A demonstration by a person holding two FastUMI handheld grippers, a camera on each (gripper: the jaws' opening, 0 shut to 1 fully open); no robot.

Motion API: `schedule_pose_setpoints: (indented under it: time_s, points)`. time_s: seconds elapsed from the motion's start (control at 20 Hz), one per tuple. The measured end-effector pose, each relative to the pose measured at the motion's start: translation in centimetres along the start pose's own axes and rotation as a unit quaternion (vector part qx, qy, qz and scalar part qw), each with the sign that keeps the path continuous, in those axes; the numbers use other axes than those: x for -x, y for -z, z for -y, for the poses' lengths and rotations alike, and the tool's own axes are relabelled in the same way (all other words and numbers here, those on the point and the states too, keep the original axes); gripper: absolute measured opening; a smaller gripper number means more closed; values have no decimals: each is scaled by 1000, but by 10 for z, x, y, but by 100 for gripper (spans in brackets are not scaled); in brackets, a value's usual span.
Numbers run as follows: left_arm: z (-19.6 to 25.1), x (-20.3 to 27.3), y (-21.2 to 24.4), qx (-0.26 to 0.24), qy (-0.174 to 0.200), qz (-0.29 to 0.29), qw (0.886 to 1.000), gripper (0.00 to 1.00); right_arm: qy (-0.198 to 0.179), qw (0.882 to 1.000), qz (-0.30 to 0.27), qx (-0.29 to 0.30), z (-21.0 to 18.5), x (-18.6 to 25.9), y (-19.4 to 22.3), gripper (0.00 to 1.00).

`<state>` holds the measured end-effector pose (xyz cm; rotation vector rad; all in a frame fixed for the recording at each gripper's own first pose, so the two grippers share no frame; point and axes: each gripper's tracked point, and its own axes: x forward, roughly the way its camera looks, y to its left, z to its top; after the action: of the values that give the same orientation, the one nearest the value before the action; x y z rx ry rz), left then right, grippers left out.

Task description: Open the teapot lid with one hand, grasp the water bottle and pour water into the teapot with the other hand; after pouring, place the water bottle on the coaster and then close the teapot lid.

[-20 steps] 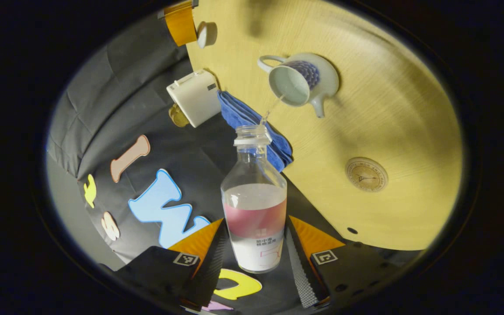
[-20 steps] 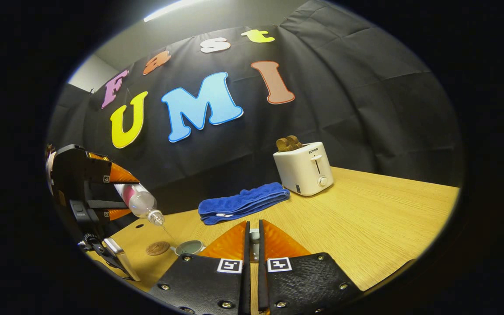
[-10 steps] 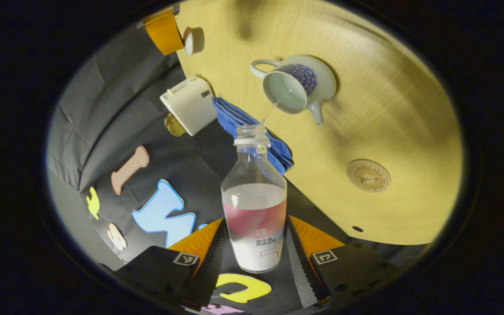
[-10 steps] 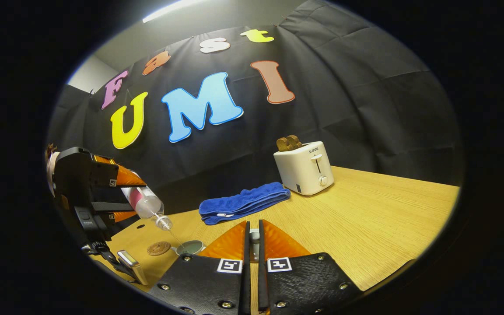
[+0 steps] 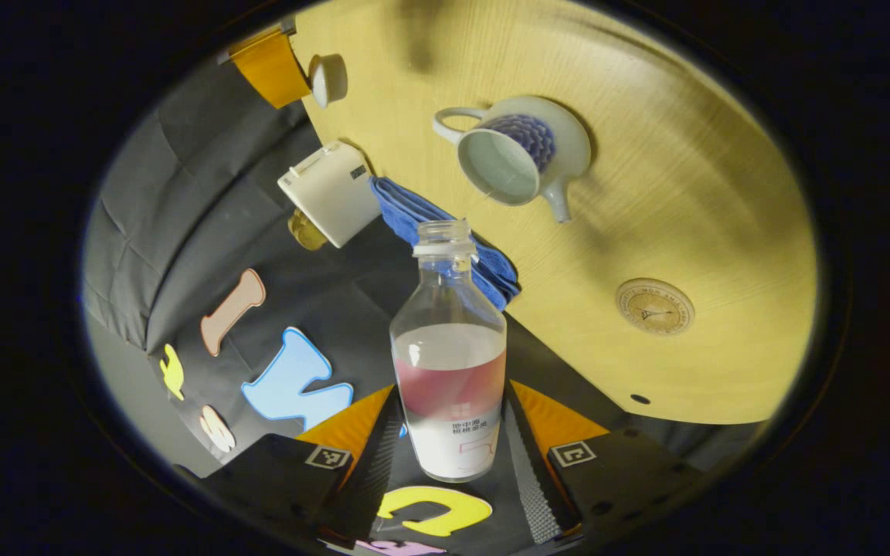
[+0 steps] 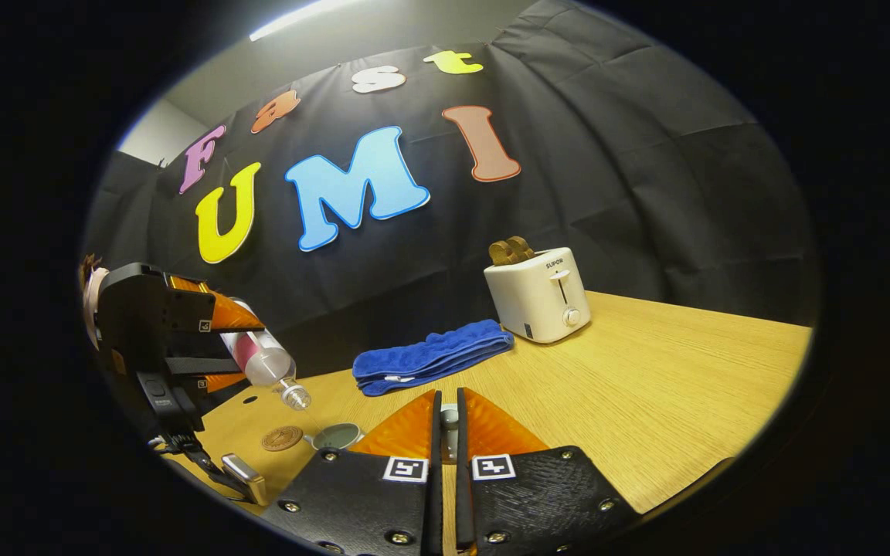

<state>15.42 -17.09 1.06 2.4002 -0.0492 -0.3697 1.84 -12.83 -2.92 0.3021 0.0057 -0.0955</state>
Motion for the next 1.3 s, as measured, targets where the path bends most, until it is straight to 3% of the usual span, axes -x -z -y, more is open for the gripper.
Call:
schedule_pose_setpoints:
  time_s: [0.2,0.45,0.65,0.8,1.0,1.1,1.3]
  points:
    - [6,-2,-3,28,4,8,1000,84,-1,1000,-3,0,0,0,1,6]
    - [23,-2,-10,128,14,32,991,84,1,1000,-7,5,0,-1,4,6]
    - [36,0,-28,264,21,64,962,85,1,1000,-9,10,-1,-3,5,6]
    - [39,0,-27,348,-1,71,935,85,3,1000,-14,18,-1,-5,9,6]
    - [44,2,4,471,-43,60,879,84,6,999,-18,28,-1,-7,13,6]
    - [48,9,22,533,-66,50,842,84,7,999,-25,30,-1,-9,17,6]
    - [69,15,44,676,-79,45,731,85,10,999,-34,35,-2,-12,23,6]
